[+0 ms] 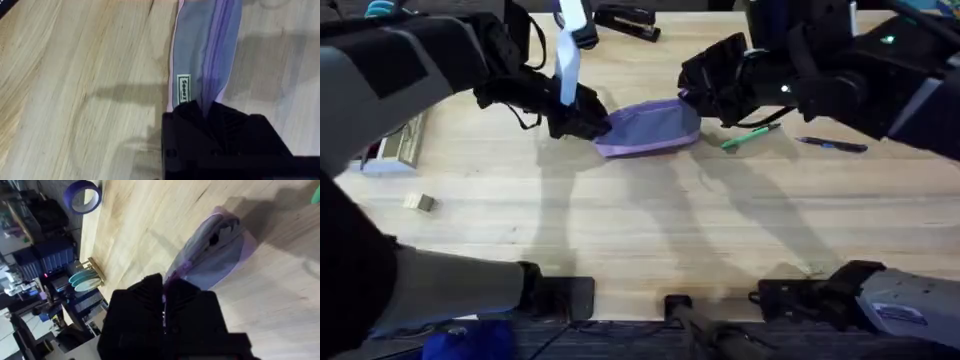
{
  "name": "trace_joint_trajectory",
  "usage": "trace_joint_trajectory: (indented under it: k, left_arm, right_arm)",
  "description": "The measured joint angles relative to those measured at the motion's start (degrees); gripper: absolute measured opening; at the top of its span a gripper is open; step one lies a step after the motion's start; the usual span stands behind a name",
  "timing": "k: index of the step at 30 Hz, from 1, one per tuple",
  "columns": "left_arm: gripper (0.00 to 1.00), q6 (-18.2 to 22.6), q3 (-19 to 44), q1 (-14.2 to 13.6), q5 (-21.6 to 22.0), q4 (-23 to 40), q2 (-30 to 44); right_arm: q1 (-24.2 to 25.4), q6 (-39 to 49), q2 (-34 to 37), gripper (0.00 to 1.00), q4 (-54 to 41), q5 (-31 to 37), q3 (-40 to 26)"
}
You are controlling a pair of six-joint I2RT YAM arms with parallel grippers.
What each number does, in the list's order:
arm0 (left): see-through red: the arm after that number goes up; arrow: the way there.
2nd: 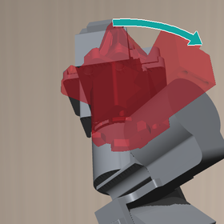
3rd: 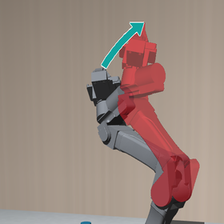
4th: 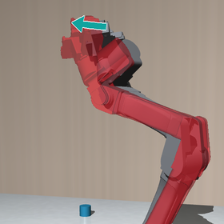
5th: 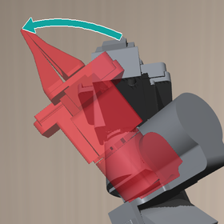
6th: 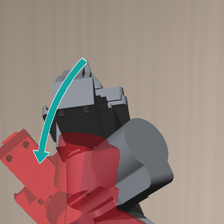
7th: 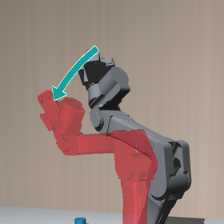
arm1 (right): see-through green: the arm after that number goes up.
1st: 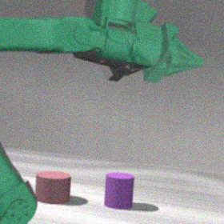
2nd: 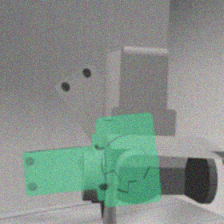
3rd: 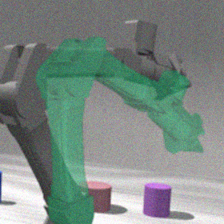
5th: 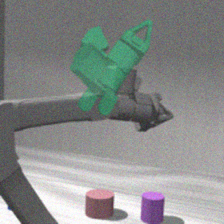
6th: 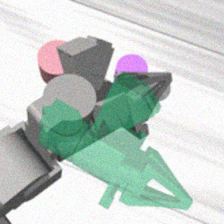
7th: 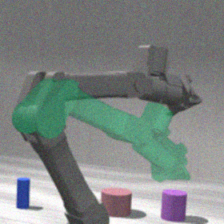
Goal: Unzip the bag, pick up the pens from the table one at a time and place them inside, then zip the bag closed.
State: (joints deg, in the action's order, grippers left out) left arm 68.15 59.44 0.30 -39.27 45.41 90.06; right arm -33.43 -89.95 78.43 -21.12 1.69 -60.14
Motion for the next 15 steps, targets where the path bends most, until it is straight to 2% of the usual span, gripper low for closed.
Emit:
trace_joint_trajectory:
  k: [15]
  left_arm:
    - [0.042,0.02,0.00,0.00,0.02,0.02,0.00]
  right_arm:
    - [-0.39,0.02,0.00,0.033,0.00,-0.63,0.00]
